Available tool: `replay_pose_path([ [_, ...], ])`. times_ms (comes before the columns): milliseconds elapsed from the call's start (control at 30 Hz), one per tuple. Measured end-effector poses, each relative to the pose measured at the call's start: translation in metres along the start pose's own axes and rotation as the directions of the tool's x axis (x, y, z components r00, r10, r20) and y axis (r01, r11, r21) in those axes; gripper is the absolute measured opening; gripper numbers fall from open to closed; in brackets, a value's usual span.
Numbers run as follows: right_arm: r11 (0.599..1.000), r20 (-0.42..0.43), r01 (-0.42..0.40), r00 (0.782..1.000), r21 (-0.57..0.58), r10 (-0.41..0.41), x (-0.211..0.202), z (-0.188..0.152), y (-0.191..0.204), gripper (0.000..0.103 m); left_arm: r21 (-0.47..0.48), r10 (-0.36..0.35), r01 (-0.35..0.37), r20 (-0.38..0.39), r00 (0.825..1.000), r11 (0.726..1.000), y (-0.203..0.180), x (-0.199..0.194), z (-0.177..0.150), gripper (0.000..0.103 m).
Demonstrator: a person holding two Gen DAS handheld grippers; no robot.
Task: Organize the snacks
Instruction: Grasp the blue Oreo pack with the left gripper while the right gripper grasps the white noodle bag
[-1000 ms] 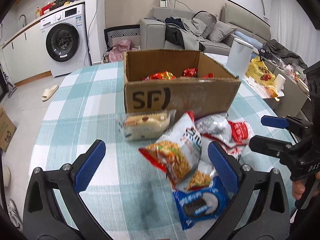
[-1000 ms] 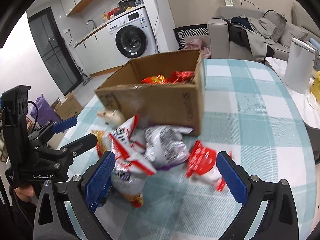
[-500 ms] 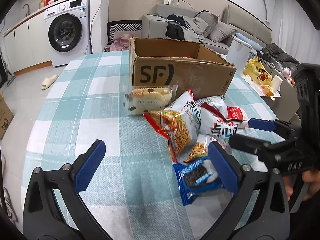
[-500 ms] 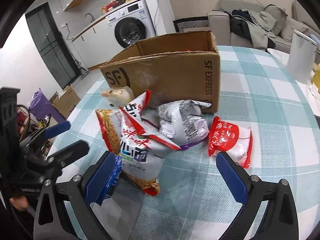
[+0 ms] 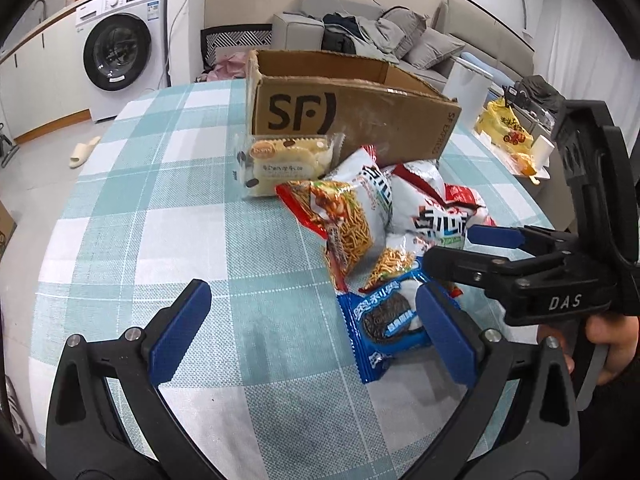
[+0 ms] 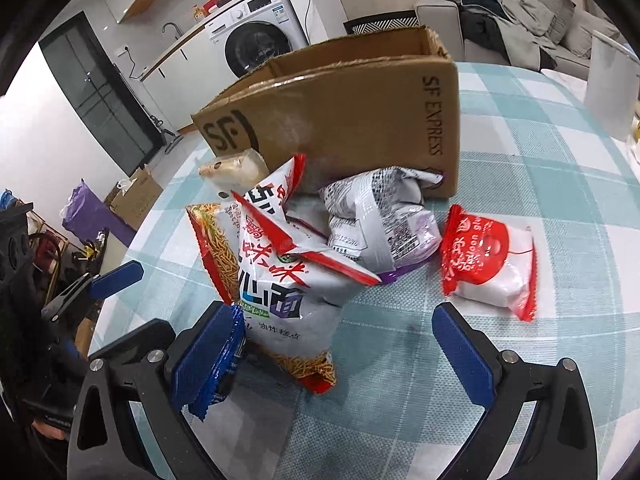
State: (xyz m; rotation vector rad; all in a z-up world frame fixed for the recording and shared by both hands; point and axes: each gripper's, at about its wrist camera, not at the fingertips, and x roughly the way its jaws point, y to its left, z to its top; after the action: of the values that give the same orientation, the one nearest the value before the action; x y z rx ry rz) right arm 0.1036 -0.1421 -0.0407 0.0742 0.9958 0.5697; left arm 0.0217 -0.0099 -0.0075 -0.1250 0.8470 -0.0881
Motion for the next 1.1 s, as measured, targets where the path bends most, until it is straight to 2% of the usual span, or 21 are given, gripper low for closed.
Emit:
replay_pose_path([
  [267, 0.999, -0.001, -0.019, 1.0, 0.037, 0.019, 0.006, 0.0, -0.008, 0.094, 0.012, -0.006, 0.006, -0.03, 1.0, 1.0, -0.006, 0.013, -0.004, 0.102],
  [333, 0.999, -0.002, -0.031, 1.0, 0.037, 0.031, 0.007, 0.0, -0.008, 0.089, 0.009, -0.005, 0.006, -0.035, 0.999, 1.0, -0.006, 0.016, -0.004, 0.102],
  [600, 0.998, -0.005, -0.061, 0.998, 0.024, 0.061, 0.014, -0.001, 0.002, 0.079, -0.01, -0.019, 0.019, -0.051, 0.998, 1.0, -0.002, 0.027, -0.003, 0.102],
  [667, 0.997, -0.002, -0.079, 0.997, 0.021, 0.079, 0.015, -0.001, 0.005, 0.073, -0.011, -0.019, 0.018, -0.052, 0.998, 1.0, -0.001, 0.027, -0.003, 0.102],
  [733, 0.995, 0.004, -0.101, 0.995, 0.011, 0.101, 0.014, -0.002, 0.009, 0.06, -0.014, -0.017, 0.016, -0.054, 0.998, 1.0, 0.0, 0.028, -0.003, 0.102],
  [800, 0.994, 0.009, -0.109, 0.994, -0.01, 0.109, 0.012, -0.003, 0.014, 0.052, -0.017, -0.014, 0.013, -0.054, 0.998, 1.0, 0.001, 0.029, -0.003, 0.102],
  [1100, 0.994, 0.032, -0.109, 0.993, -0.032, 0.11, 0.008, -0.003, 0.018, 0.045, -0.022, -0.012, 0.011, -0.054, 0.998, 1.0, 0.003, 0.03, -0.004, 0.102],
])
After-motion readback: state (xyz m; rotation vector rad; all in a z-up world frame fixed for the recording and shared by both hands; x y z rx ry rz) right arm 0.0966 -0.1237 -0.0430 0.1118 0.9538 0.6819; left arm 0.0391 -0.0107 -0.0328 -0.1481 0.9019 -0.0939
